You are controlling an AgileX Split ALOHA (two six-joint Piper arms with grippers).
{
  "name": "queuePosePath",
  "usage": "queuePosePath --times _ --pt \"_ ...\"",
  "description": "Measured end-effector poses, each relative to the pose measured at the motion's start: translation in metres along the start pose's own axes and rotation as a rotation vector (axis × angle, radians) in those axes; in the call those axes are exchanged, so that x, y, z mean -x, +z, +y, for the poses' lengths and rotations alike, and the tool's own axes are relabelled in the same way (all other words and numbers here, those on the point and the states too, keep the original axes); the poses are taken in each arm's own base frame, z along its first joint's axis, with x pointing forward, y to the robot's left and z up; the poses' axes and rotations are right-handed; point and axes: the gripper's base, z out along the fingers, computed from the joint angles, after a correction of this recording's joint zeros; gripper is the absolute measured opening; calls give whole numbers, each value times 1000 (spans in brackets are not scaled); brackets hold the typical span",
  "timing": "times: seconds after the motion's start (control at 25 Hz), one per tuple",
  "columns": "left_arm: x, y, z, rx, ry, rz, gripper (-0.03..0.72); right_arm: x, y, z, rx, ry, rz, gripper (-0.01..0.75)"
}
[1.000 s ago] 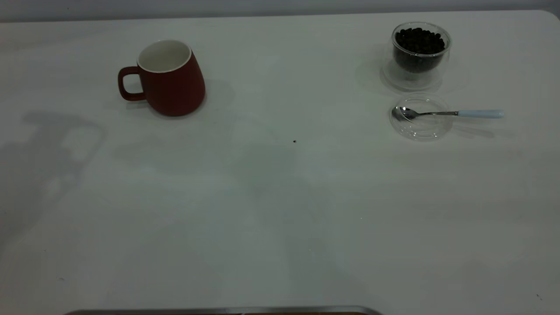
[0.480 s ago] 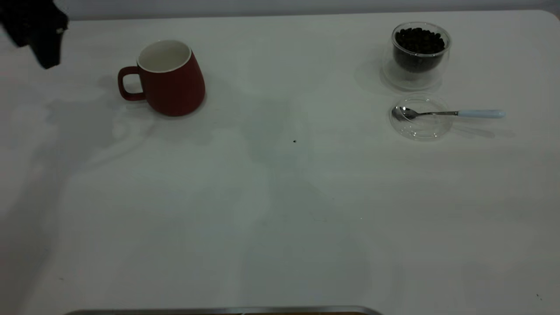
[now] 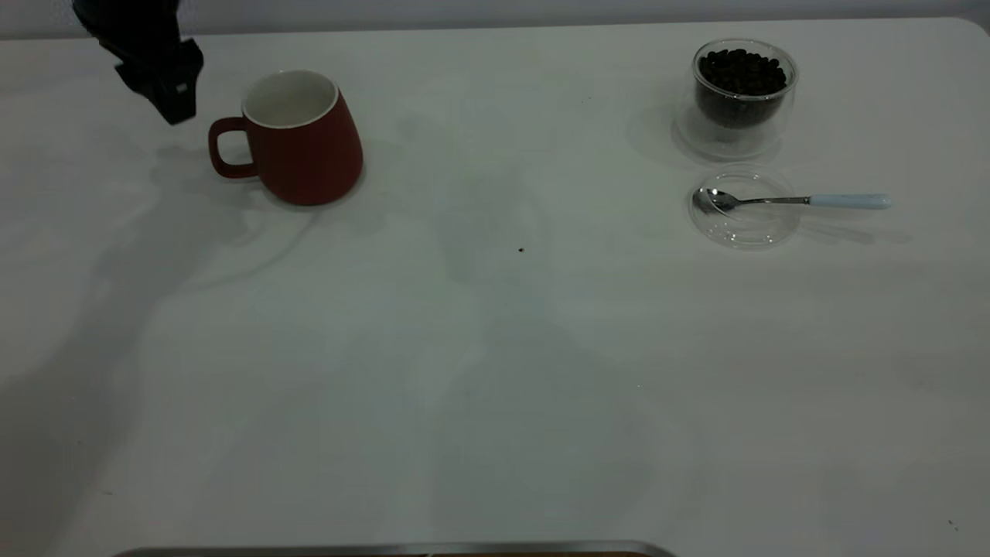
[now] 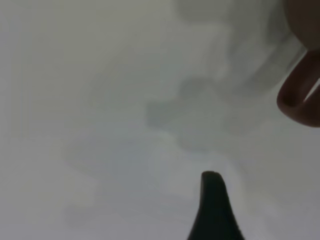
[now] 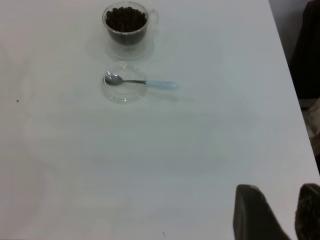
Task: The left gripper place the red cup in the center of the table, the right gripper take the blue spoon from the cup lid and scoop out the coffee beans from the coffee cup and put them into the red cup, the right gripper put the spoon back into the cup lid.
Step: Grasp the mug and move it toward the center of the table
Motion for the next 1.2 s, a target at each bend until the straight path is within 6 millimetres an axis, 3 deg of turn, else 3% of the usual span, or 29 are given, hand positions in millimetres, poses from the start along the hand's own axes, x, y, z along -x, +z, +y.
queuePosePath --times 0.32,0.72,1.2 --pt "1 6 -1 2 38 -13 594 0 0 0 0 0 0 240" --pt "15 38 -22 -29 237 -64 591 0 0 0 0 0 0 240" --pt "28 71 -26 77 271 -204 591 0 0 0 0 0 0 240"
